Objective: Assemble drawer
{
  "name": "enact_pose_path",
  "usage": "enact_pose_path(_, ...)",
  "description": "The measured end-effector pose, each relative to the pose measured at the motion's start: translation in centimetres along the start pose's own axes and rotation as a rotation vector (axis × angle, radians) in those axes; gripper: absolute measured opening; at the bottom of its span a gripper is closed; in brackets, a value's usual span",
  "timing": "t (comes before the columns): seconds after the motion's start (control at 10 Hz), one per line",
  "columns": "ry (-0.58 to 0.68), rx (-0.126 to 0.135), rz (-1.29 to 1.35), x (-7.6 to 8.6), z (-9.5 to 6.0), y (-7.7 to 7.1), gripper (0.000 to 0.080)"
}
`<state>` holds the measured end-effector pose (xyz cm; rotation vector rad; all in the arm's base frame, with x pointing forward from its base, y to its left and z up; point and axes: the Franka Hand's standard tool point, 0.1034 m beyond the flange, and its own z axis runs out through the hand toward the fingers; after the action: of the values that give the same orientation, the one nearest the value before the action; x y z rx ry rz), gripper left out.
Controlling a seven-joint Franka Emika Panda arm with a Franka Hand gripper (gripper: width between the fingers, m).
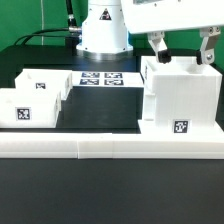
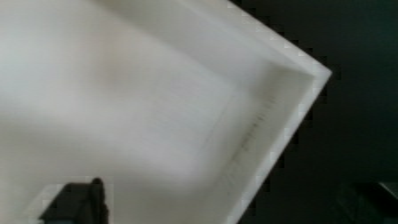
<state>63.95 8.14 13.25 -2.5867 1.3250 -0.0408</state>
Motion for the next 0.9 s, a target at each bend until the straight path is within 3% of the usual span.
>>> enact_pose_path(0.1, -0.03, -0.061, -0.199, -0.1, -0.3, 1.4, 0.0649)
enact_pose_path(0.2, -0.038, -0.083, -0.331, 0.4, -1.2, 2.2, 0.0649)
enact_pose_path(0.4, -0.036, -0.087, -0.526, 2.0, -2.4, 4.1, 0.0649)
enact_pose_path(0.8, -0.05, -0.09, -0.767, 2.3, -2.1, 4.6, 0.0649)
enact_pose_path(0.9, -0.054, -0.116, -0.764, 2.8, -1.9, 6.2, 0.0649)
